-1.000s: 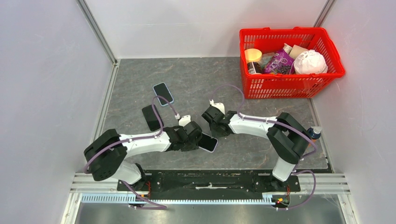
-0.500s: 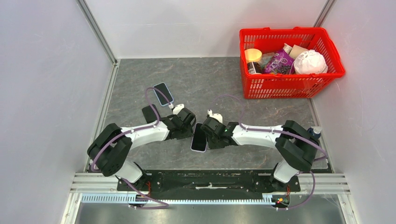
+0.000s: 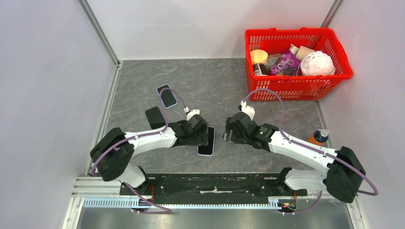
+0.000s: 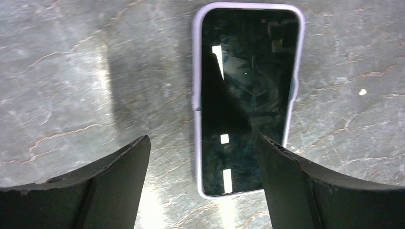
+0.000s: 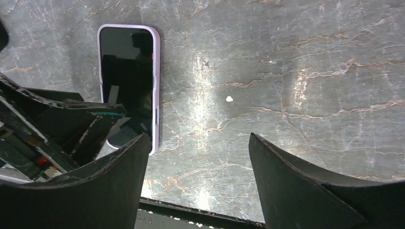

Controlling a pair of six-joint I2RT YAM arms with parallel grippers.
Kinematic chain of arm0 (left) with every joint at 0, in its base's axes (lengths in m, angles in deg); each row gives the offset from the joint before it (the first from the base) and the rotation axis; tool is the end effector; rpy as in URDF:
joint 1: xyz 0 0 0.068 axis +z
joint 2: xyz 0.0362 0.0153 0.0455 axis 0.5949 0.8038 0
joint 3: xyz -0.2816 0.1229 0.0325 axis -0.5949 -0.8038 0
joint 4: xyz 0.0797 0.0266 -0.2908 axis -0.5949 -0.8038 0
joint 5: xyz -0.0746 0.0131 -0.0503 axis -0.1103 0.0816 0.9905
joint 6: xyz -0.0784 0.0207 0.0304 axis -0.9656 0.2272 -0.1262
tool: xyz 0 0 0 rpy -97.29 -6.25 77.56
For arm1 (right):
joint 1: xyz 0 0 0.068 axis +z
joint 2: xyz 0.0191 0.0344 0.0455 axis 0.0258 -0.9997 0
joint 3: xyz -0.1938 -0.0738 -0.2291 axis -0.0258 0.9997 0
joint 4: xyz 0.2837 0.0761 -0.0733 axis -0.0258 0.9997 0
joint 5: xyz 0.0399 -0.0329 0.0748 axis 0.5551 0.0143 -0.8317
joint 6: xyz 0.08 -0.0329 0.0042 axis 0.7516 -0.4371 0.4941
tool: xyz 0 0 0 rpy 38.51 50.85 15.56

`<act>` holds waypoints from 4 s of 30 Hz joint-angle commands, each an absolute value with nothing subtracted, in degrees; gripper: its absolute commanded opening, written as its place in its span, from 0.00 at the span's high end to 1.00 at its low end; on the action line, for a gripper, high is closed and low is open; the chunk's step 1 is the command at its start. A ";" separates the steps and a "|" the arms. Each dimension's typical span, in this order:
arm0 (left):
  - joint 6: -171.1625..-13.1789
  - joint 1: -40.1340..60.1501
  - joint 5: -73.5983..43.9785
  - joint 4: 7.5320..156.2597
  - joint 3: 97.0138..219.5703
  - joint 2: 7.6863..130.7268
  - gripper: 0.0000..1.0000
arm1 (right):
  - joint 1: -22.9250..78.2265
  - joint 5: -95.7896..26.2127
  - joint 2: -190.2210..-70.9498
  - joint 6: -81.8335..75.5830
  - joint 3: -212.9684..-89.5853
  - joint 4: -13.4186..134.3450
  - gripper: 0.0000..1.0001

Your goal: Put the phone into the phone case

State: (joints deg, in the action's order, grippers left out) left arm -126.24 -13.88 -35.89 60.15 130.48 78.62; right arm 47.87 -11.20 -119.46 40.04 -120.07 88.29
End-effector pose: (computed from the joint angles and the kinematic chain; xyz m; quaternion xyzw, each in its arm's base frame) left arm 0.2206 -0.2398 0.1430 0.0109 0.9605 -0.1184 0.2517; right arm 0.2049 0.2063 0.2070 0.0481 0.9415 0.1482 0.2989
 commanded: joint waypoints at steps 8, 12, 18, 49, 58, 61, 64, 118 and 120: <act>-122.61 -17.98 -35.45 62.40 137.76 86.04 0.10 | 47.39 -9.33 -117.06 41.33 -117.77 90.26 0.15; -121.89 -18.61 -36.08 61.87 138.66 87.77 0.10 | 47.39 -9.22 -116.48 41.15 -117.46 90.19 0.15; -120.93 -20.58 -36.69 61.60 139.73 90.65 0.09 | 47.38 -9.36 -116.86 41.13 -117.39 90.11 0.15; -125.92 -9.46 -47.63 56.35 157.11 102.75 0.57 | 47.30 -7.52 -104.71 43.08 -114.73 93.88 0.18; -122.61 3.27 -44.78 52.24 175.22 114.56 0.57 | 47.30 -9.81 -103.26 43.76 -113.35 93.99 0.18; -122.40 6.64 -43.12 49.94 182.03 118.82 0.57 | 47.35 -10.92 -103.29 43.85 -113.44 94.04 0.18; -121.42 9.21 -42.01 48.79 187.16 121.48 0.57 | 47.37 -11.31 -102.72 44.07 -113.27 94.49 0.19; -113.20 12.88 -36.00 51.02 177.88 104.51 0.08 | 47.26 -8.03 -106.03 41.89 -116.21 93.06 0.05; -114.34 10.58 -36.84 53.54 171.59 99.12 0.08 | 47.27 -6.91 -107.13 41.63 -117.69 92.65 0.04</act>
